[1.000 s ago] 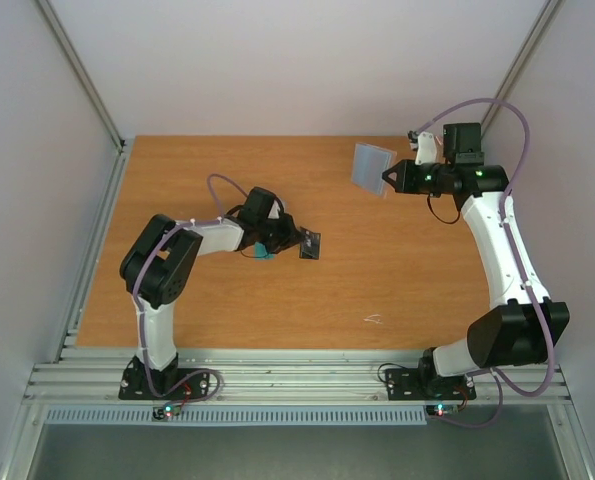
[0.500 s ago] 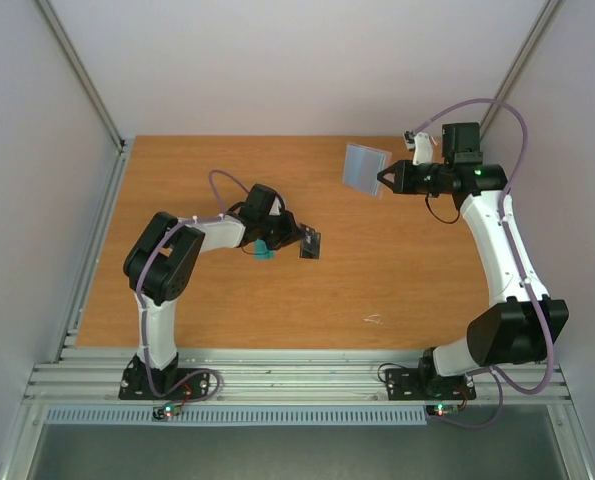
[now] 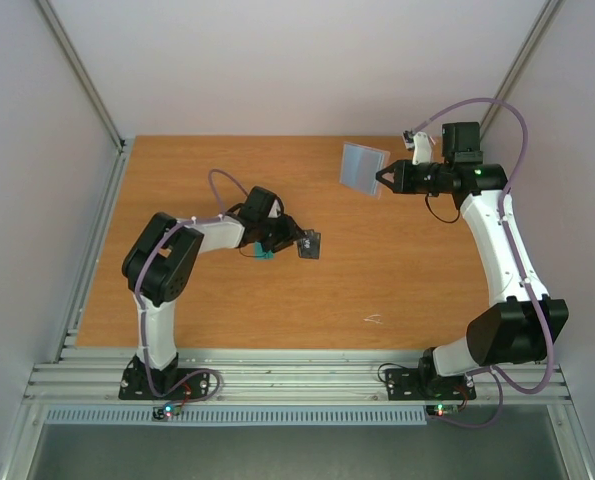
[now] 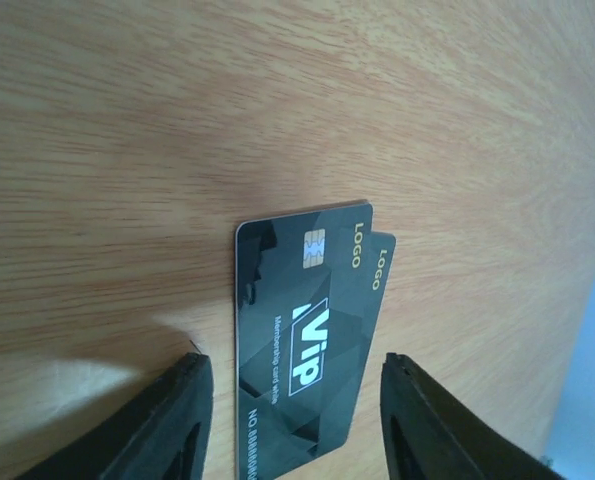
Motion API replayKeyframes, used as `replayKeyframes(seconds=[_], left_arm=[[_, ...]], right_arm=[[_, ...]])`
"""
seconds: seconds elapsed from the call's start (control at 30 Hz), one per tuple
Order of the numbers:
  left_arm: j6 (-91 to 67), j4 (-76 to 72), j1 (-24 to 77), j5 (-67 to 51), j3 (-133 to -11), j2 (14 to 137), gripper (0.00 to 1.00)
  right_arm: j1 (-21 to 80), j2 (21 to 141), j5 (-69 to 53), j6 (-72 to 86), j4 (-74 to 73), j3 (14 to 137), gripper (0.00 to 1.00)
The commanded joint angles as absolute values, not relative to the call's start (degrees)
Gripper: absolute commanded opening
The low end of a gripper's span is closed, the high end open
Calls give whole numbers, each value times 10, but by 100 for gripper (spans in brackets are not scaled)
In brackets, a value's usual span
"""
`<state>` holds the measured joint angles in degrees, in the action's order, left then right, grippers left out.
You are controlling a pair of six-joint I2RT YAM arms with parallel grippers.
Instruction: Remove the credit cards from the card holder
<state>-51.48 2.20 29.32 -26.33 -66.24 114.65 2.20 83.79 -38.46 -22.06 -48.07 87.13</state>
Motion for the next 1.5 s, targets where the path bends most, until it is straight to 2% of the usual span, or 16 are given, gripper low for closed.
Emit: replayKeyframes(seconds=[0.0, 0.23, 0.4, 0.53, 0.6, 0.67, 0.83, 1.03, 1.17, 1.2, 1.3, 1.33, 1.43, 1.47], left_arm=[[-486, 22, 294, -231, -644, 1113, 50], [-402, -105, 295, -289, -591, 989, 61], [-248, -150, 294, -423, -526, 839, 77], [-220, -155, 272, -493, -472, 718, 88], [-224, -161, 267, -541, -453, 663, 99], [-197, -135, 267, -565, -442, 619, 99], [-211, -144, 232, -507, -399, 546, 99], [-196, -136, 221, -598, -419, 501, 99], [-220, -157, 221, -560, -428, 491, 99], [-234, -164, 221, -552, -429, 492, 97], [-253, -168, 221, -552, -436, 493, 76], [-255, -167, 221, -553, -438, 492, 65], [-260, -162, 221, -543, -430, 488, 12], [-262, -162, 222, -543, -429, 487, 2]], right_arm=[[18, 835, -407, -226, -477, 898, 1], [19, 834, -498, -205, -491, 932, 1], [42, 822, -620, -227, -534, 962, 1], [94, 834, -629, -303, -652, 1016, 1], [127, 836, -617, -340, -701, 1037, 1], [155, 839, -613, -360, -742, 1049, 1], [221, 864, -625, -411, -837, 1121, 2], [259, 861, -584, -397, -830, 1130, 2], [286, 873, -583, -398, -829, 1139, 2], [292, 877, -584, -401, -830, 1143, 2], [306, 890, -585, -409, -835, 1155, 3], [309, 894, -585, -411, -836, 1157, 3], [317, 904, -582, -414, -833, 1165, 3], [319, 906, -581, -412, -829, 1166, 4]])
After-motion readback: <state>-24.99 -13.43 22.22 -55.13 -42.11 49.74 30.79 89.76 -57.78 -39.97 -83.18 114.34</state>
